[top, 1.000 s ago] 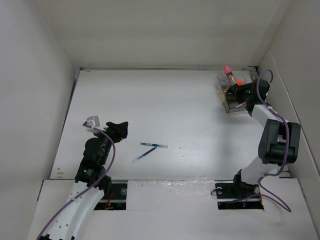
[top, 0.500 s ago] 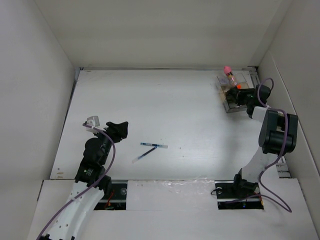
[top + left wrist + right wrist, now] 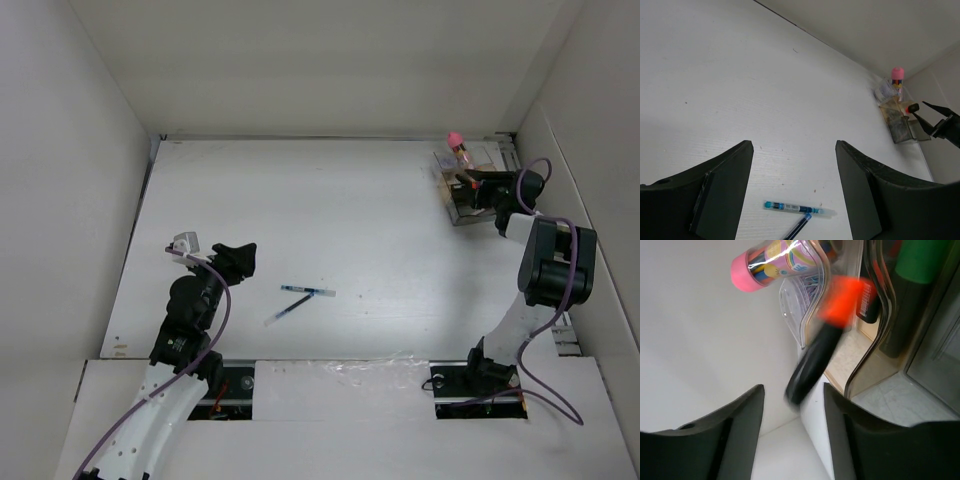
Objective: Sort the stationery into containers
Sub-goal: Place the pen in the storage box, then pick up the pen from the center of the board.
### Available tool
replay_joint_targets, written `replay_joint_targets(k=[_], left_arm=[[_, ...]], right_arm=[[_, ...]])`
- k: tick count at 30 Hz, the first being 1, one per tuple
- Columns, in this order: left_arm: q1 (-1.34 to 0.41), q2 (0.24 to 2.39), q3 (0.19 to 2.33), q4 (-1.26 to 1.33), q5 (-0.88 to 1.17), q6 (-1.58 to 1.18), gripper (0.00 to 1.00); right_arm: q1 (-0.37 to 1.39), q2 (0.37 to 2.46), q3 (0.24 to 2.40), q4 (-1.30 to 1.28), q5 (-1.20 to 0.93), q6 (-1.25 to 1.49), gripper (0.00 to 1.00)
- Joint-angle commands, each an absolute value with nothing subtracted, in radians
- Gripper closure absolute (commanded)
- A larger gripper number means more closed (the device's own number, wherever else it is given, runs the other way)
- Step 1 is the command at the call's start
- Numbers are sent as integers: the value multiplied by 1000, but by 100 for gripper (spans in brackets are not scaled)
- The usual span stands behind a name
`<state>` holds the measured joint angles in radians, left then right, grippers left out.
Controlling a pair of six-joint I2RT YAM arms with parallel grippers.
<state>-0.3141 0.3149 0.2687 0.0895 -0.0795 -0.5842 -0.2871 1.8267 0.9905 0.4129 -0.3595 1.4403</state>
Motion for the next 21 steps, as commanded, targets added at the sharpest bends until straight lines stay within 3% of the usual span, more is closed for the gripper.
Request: replay_joint_targets(k=[1,2,3,14,18,21], left_arm=[[-319,305,291,146,-78,-574,36],[-319,305,291,146,-78,-574,36],[-319,305,291,146,-78,-574,36],[-319,305,291,146,-78,-574,36],[-319,305,291,146,-78,-574,36],[-319,305,282,155,-78,-574,36]], right_arm=[[-296,1804,1025,482,-359,1454,41],[-305,1804,1025,482,-368,1454,31],[-305,1804,1016,482,-368,1454,0],[-282,1639,976,492,-380,1393,0],[-197,1484,986,492,-371,1240,0],[-57,1370,1090,352,-443,1070,0]])
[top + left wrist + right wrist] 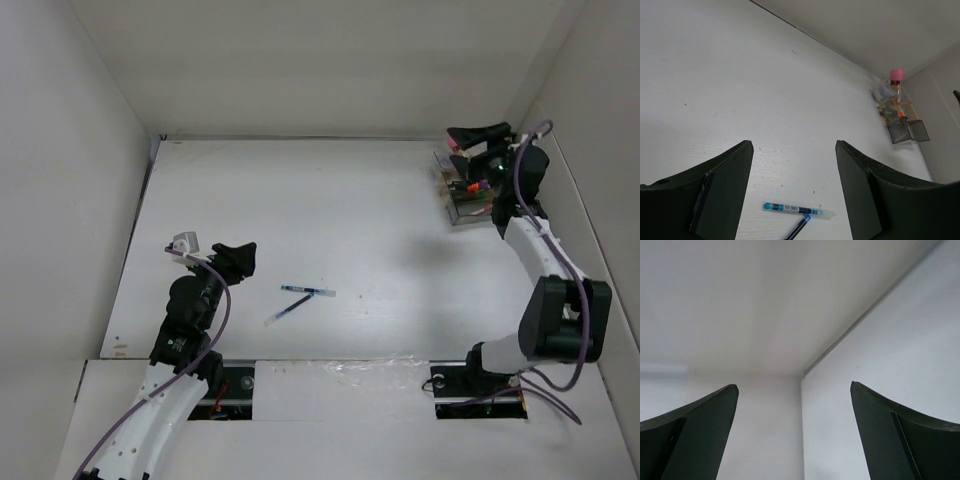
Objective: Sort the stationery into containers
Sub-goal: Pick up the pen from the center of the board.
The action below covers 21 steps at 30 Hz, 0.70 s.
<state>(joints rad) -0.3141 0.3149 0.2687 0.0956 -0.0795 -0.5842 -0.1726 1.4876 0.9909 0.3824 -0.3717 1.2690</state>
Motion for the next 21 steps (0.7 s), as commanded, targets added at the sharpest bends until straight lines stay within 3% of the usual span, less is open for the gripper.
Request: replay_joint_targets(k=[1,4,5,7,8,12,16,19,21], left_arm=[[-319,314,282,155,-78,-574,36],[-319,314,282,178,-78,-574,36],[-319,324,282,178,-78,-574,36],[-319,324,282,178,-67,-574,36],[-319,324,282,178,-67,-574,36],[-319,324,282,178,-67,-574,36],[-319,292,282,158,-77,-574,36],[-319,282,282,149,-86,-574,36],[-319,272,291,138,-95,-574,36]], right_arm=[[-2,1333,1132,288,-443,1015,0],[329,1208,1316,-33,-103,760,0],[497,1181,1307,-34,154,726,0],[564,1149,1182,47,302,750,0],[552,1158,1143,69,269,750,0],[465,1278,1094,114,-288,746,0],[645,1278,1081,114,-67,701,0],[745,1305,1098,25,70,660,67],[825,1357,1144,-58,173,625,93]])
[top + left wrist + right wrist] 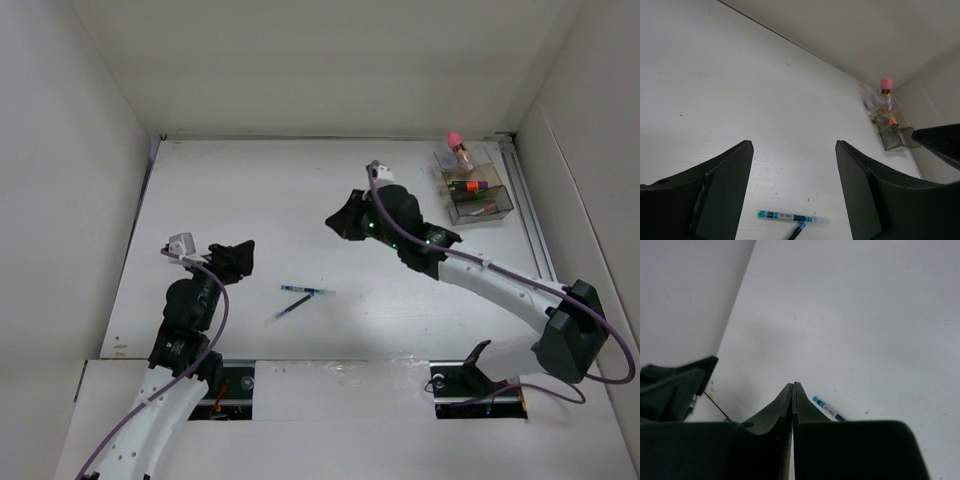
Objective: Sort the stationery into containers
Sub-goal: Pick up the pen from the center of the board.
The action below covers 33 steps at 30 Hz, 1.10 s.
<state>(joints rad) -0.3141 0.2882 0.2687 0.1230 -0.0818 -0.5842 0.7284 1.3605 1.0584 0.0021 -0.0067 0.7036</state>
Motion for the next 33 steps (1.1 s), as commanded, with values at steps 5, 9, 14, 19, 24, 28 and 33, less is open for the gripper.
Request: replay_joint_targets(k=[5,9,14,19,24,28,33], left_arm=[[-319,247,291,118,-115,-574,36],[-319,229,301,83,-164,-594,36],[-319,192,301,48,-196,-603,33],[-319,152,301,26,-241,-621,33],[-319,141,301,17,-261,-630,32],[-319,150,310,6,-272,-641,31],[-319,150,310,6,-272,-641,31]], right_arm=[[961,1489,1155,-104,201,575,91],[1031,1603,1215,-155,261,555,69],[1031,1742,1276,-204,239,503,34],[1051,1825,1299,-227,206,463,33],[1071,1881,1312,-250,208,443,35],[1080,1925,1342,-273,209,423,38],[1080,1971,1362,-304,227,414,44]])
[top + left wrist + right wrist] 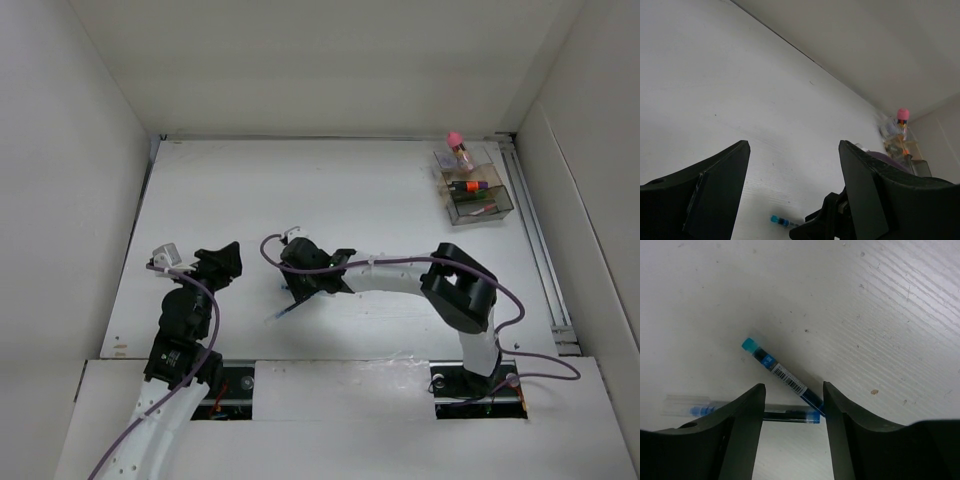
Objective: Sort the stationery into containers
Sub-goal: Pick up the pen from the center of the board, then place the pen in the storage box.
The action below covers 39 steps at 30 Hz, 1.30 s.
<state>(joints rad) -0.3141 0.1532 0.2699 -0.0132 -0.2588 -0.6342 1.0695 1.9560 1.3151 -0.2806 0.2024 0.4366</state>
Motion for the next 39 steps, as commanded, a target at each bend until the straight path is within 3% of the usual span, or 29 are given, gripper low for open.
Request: replay_joint_targets(k=[1,5,6,10,17,27,33,39], left_arm=[[-319,150,310,6,-261,-641,31],[-319,150,310,15,-261,-632,31],[-319,150,310,15,-261,-632,31],[-319,150,310,15,-252,-632,31],[-319,150,310,26,-241,-632,31],[-319,225,291,81,-163,-614,31],[-319,296,291,135,-106,-603,31],[-319,307,291,144,-75,-594,32]], right_arm=[[1080,1982,1362,-304,239,414,45],[1080,2002,1362,-313,301,414,58],[1080,2002,1362,-324,320,414,66],[1080,2002,1350,-333,449,437,82],[994,1922,1255,-331,546,534,100],[729,1628,1264,-288,598,733,100],[321,1350,1089,-132,486,1023,100],[4,1259,964,-40,457,1230,100]])
